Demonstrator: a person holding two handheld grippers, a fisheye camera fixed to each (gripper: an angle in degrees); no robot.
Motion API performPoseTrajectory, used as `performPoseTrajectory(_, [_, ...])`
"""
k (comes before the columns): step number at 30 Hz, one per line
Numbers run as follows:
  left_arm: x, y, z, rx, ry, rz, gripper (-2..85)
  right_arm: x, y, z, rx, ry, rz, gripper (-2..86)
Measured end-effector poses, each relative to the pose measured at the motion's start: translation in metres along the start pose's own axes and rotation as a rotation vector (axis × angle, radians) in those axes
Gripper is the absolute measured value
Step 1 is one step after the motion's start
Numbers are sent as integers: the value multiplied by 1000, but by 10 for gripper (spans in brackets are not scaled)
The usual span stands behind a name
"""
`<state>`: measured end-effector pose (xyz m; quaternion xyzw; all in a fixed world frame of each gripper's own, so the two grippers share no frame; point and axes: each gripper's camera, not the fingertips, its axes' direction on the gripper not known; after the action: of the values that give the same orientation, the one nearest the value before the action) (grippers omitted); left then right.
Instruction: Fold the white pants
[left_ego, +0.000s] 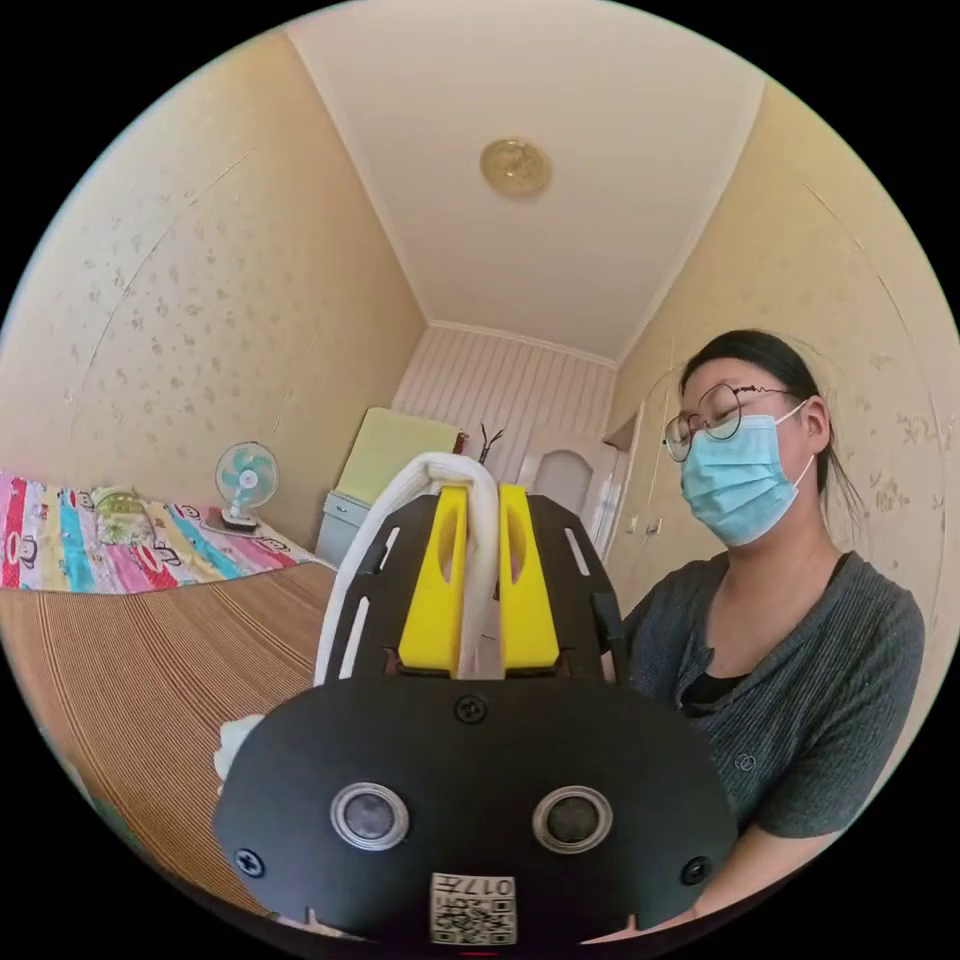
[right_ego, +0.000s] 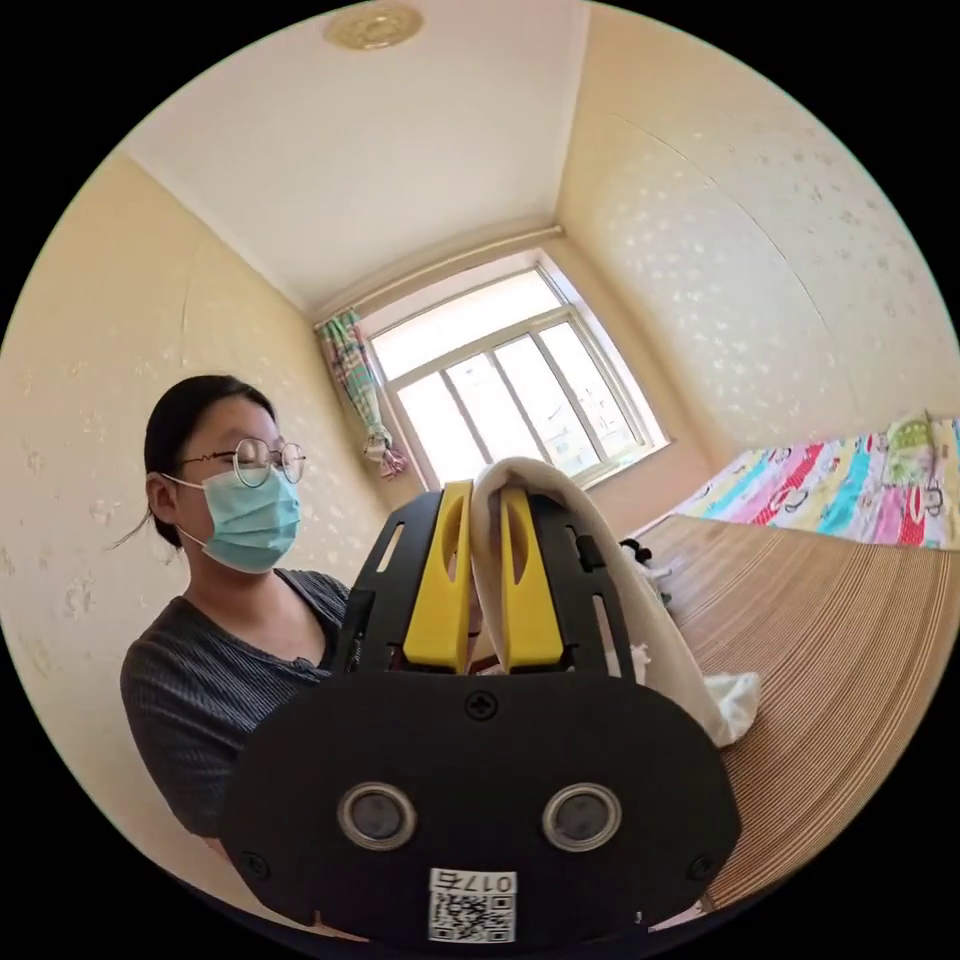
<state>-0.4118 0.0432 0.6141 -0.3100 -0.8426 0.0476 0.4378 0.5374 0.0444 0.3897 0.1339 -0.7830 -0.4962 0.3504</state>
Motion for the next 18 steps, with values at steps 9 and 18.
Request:
performPoseTrajectory(9, [77, -51, -4, 171, -132, 81, 58, -75, -44, 18, 33, 194, -115, 48])
performPoseTrajectory(18, [-125, -57, 42, -44, -386, -370, 54, 160, -71, 40, -88, 410, 425, 24])
